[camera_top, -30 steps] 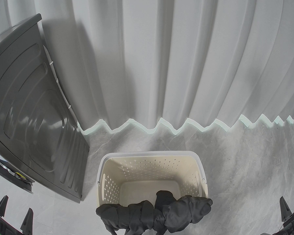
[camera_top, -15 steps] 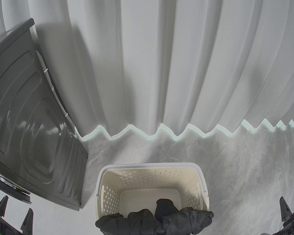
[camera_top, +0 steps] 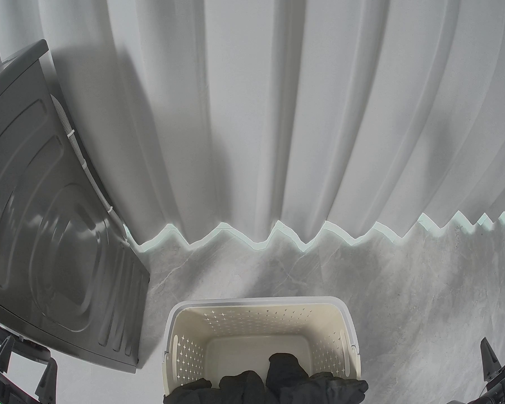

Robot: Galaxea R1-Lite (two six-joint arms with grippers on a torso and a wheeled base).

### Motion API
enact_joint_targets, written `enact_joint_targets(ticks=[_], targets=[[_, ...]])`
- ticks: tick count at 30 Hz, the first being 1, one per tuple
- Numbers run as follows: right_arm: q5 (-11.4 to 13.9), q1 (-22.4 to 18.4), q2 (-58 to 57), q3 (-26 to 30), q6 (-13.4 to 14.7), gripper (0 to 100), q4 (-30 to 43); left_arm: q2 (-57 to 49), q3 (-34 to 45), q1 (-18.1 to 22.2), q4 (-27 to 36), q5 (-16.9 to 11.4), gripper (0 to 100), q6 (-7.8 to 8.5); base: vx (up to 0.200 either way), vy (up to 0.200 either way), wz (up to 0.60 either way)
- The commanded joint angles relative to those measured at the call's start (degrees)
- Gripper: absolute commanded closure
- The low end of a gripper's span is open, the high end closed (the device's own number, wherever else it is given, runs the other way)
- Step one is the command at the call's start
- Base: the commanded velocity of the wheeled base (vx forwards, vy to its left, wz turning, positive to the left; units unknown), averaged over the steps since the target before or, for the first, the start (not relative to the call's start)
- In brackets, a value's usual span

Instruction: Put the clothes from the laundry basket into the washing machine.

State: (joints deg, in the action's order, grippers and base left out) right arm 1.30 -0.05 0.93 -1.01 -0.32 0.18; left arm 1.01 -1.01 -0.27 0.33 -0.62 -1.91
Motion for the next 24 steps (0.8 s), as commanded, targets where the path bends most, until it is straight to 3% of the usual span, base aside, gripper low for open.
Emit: enact_joint_targets(ticks=[1,24], targets=[[0.0,0.0,-0.9,1.0,0.0,0,0.0,-1.0,0.8,0.0,0.0,0.0,0,0.07,0.000,0.000,0.00],[0.0,0.0,-0.9,1.0,0.0,0,0.0,-1.0,0.8,0.0,0.0,0.0,0,0.16,0.000,0.000,0.00]])
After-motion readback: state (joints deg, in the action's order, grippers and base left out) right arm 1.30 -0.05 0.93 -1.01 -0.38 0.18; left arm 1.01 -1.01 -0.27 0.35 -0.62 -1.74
